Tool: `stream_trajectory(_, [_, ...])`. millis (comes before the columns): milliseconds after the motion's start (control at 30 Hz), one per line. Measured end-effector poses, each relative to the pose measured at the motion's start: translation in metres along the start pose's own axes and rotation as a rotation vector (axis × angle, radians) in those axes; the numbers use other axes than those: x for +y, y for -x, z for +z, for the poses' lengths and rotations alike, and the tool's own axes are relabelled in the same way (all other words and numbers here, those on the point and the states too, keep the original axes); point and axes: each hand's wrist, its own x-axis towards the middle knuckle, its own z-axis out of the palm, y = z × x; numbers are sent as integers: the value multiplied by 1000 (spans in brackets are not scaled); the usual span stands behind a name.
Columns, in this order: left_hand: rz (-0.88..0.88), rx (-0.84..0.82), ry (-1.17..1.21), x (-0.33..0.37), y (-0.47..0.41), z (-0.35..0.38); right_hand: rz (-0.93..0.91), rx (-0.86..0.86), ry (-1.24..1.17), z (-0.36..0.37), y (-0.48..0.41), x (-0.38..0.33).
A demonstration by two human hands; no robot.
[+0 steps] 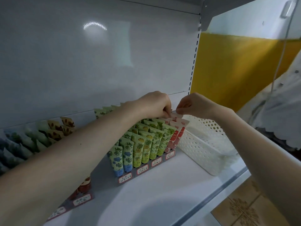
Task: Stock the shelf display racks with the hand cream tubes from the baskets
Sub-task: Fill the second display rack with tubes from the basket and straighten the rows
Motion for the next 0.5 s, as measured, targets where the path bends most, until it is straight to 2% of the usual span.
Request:
stream_trajectory(367, [-48,-29,-4,0,-1,2,-25,17,28,5,-3,-1])
stream_trajectory(500, [-35,56,60,4,3,-1,-12,99,-21,-5,6,1])
